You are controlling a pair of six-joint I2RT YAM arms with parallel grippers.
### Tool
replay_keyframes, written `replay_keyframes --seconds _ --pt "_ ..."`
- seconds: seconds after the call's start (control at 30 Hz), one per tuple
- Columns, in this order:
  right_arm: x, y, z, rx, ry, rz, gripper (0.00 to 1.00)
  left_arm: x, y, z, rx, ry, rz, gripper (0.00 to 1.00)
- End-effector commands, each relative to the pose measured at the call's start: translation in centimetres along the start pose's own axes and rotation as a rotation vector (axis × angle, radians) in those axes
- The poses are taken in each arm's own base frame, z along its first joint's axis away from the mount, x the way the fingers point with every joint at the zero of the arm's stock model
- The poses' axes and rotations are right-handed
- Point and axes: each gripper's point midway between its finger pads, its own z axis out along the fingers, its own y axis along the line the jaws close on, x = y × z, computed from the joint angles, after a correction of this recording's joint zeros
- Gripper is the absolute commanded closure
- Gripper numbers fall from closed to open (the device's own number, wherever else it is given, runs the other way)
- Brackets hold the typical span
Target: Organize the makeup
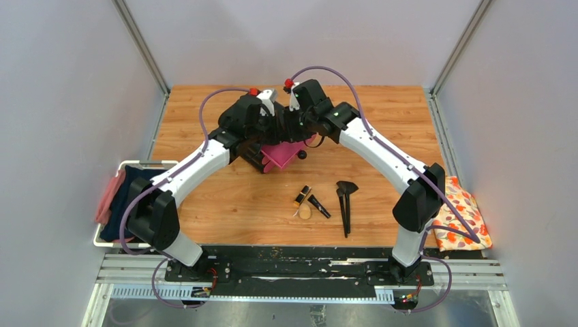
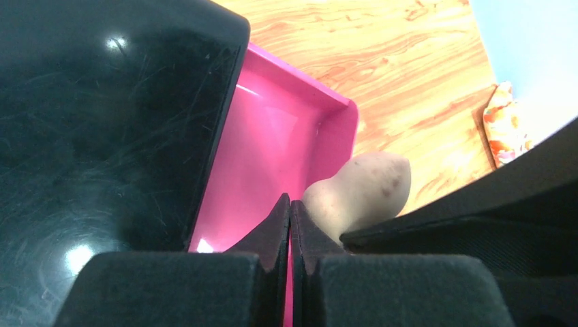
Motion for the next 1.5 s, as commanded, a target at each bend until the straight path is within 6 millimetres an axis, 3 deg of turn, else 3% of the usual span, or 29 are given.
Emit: replay_keyframes --seconds 0.0,0.2,0.53,0.83,1.13,1.47 --pt "-1.9 3.2 -1.7 -0.127 -0.061 0.004 0.73 0.1 -0.4 0.5 0.022 0.004 0.006 1.0" --pt "-2.0 3.4 -1.6 -0.152 -0.06 0.031 0.58 0.2 -0.4 0.4 0.021 0.005 0.009 1.0" --pt "-2.2 2.4 -1.7 -0.138 -0.074 0.083 0.57 0.0 -0.3 -0.1 0.007 0.001 0.018 1.0" --pt "-2.1 1.5 -1.3 -0.126 -0.065 0.118 0.57 -3.7 -2.8 -5.2 0.037 -0.121 0.033 1.0" --pt "-1.8 1.0 -0.3 -0.111 -0.047 0.14 0.57 -3.2 -4.3 -7.0 0.113 -0.144 -0.004 1.0" --pt "-1.3 1.3 0.0 -0.137 -0.037 0.161 0.57 -2.1 -5.4 -6.4 0.184 -0.133 -0.026 1.0"
